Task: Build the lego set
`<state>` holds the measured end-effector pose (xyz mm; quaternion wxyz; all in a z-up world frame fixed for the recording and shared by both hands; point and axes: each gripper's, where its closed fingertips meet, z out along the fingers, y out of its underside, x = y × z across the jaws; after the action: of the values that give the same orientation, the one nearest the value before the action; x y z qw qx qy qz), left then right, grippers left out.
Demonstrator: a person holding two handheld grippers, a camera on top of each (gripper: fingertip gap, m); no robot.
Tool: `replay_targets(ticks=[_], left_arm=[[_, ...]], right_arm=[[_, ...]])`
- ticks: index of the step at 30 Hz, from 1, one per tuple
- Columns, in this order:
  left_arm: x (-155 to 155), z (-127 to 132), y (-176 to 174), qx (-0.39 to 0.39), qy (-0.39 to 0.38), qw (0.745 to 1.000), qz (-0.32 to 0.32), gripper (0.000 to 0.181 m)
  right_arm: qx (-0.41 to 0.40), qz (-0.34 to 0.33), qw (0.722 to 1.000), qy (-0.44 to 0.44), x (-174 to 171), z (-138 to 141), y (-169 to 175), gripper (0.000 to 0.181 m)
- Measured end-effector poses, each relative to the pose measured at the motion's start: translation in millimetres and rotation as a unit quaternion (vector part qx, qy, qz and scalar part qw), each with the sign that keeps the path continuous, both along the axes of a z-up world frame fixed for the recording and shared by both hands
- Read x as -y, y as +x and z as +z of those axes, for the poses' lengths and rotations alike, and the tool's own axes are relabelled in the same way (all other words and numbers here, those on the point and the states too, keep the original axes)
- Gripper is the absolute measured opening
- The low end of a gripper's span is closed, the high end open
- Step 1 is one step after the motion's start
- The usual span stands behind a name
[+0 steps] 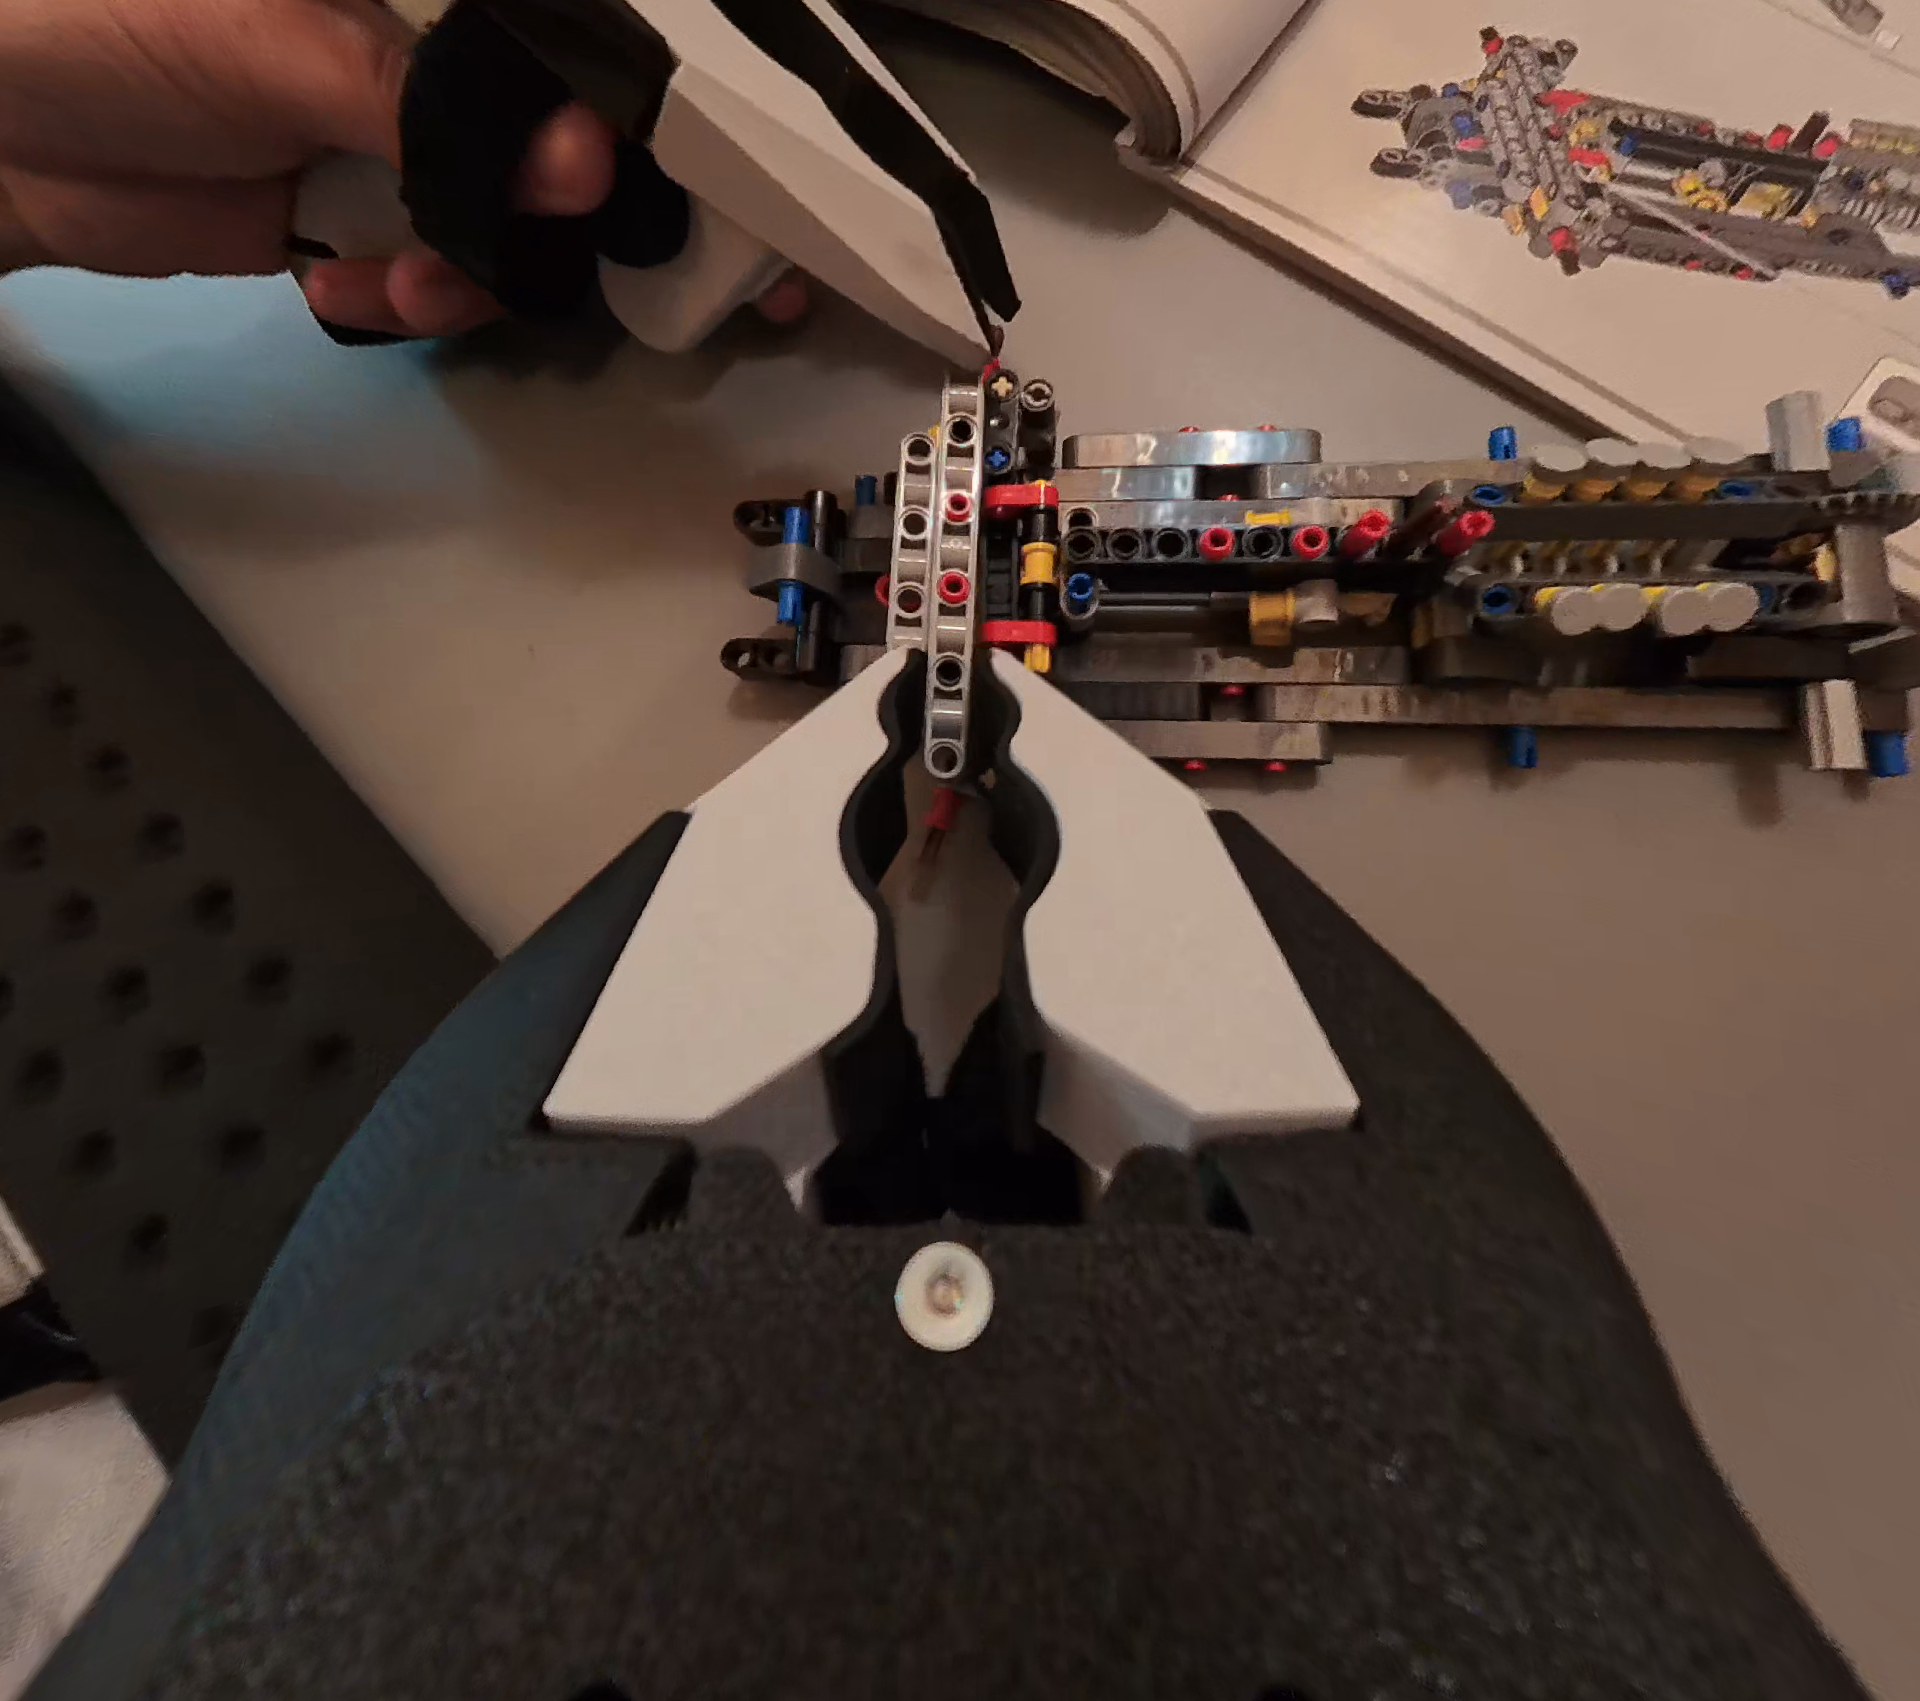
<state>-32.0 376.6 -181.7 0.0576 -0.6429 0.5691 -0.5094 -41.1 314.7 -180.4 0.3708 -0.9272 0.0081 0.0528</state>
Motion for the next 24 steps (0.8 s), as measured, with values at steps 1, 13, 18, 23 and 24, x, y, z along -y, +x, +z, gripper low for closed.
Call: replay_targets(ticks=[1, 13, 18, 23, 24], left_arm=[[0, 0, 0, 0.001, 0.003, 1.0, 0.0, 0.026], [2, -4, -1, -0.002, 0.025, 1.0, -0.005, 0.025], [2, -4, 0, -0.002, 0.022, 1.0, -0.006, 0.025], [2, -4, 0, -0.003, 0.019, 1.0, -0.006, 0.025], [2, -4, 0, -0.003, 0.018, 1.0, -0.006, 0.025]], right_arm=[[0.012, 0.007, 1.0, 0.002, 1, 0, 0, 0.01], [0.074, 0.031, 0.996, 0.035, 25, 7, -9, 0.017], [0.078, 0.016, 0.996, 0.045, 32, 8, -6, 0.02], [0.039, 0.025, 0.998, 0.049, 26, 8, -24, 0.017], [0.041, 0.023, 0.998, 0.042, 24, 4, -25, 0.016]])
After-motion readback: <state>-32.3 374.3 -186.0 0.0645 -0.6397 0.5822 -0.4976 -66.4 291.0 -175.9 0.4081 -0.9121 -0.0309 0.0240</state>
